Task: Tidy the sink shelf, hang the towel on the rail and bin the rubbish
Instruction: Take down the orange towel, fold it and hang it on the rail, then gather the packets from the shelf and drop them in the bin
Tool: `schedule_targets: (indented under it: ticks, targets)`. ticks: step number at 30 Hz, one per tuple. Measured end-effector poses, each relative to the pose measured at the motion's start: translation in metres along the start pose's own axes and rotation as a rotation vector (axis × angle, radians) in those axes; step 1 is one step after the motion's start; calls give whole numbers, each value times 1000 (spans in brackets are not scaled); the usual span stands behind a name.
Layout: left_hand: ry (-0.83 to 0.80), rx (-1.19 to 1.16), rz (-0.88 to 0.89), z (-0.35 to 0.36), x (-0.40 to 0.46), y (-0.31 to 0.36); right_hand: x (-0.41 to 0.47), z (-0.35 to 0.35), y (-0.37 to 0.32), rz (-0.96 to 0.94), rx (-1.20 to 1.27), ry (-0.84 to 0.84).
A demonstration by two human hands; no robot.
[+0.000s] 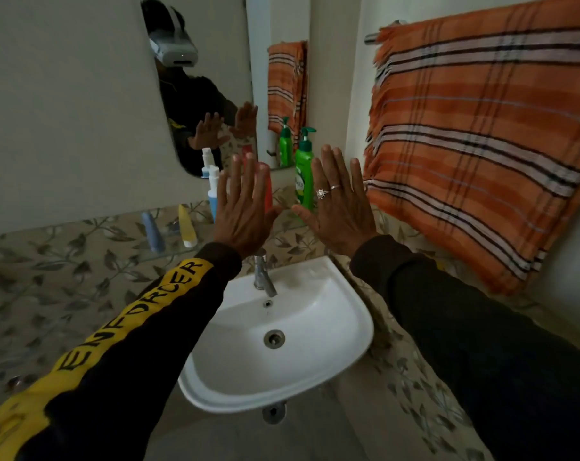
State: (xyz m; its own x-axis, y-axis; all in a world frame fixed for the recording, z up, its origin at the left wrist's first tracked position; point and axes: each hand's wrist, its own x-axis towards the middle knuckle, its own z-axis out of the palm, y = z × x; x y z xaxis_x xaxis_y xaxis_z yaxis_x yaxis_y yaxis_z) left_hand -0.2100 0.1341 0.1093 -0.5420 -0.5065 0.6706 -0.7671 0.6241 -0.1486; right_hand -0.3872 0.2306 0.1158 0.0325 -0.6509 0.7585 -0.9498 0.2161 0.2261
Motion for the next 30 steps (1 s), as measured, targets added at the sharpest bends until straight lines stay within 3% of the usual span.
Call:
schedule_targets:
  ticks: [17,30]
  targets:
    - [-5,167,-127,22,9,1,28,48,15,-151,147,-92]
    - [-51,248,-242,30,-1,-13,31,63,5,-152,233,-159]
